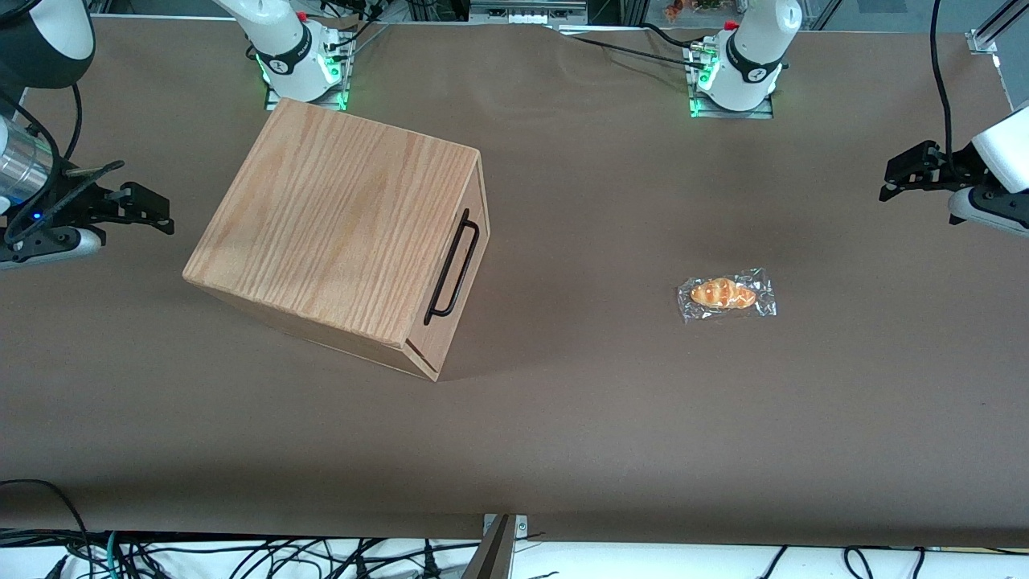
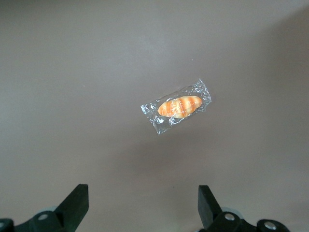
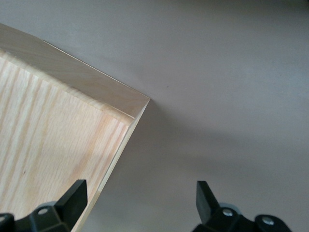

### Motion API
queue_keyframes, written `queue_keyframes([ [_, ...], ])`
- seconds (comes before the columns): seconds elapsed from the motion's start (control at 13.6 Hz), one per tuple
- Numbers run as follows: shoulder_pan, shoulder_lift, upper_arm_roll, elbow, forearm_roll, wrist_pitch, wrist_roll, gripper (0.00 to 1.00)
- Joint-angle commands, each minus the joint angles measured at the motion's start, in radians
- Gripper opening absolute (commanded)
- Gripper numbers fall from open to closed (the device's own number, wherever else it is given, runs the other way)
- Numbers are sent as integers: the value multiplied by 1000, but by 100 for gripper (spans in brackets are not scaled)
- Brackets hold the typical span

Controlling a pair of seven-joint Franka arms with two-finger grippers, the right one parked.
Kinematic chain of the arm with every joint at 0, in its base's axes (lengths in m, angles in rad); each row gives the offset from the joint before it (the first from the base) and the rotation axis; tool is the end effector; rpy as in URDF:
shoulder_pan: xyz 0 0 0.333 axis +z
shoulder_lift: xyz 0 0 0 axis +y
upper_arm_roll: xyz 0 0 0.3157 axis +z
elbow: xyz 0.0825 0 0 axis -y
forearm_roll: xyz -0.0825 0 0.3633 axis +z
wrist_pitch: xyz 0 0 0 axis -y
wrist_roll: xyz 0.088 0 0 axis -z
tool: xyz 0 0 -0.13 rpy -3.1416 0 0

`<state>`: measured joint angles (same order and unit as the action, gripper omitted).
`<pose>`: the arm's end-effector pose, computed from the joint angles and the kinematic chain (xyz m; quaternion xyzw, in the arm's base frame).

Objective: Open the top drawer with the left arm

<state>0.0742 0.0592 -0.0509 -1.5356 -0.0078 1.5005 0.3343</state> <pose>0.5414 0.0123 0.5794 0.9868 -0.1548 -0.0454 0.0137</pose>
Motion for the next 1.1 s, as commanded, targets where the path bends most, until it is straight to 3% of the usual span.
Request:
queue_keyframes([
  [0.0,-2,7,-3,19,23,-6,-11,100],
  [0.59,-4,16,-26,17,25,-6,-8,100],
  [1.03,-62,126,-92,20,-49,-2,-26,100],
])
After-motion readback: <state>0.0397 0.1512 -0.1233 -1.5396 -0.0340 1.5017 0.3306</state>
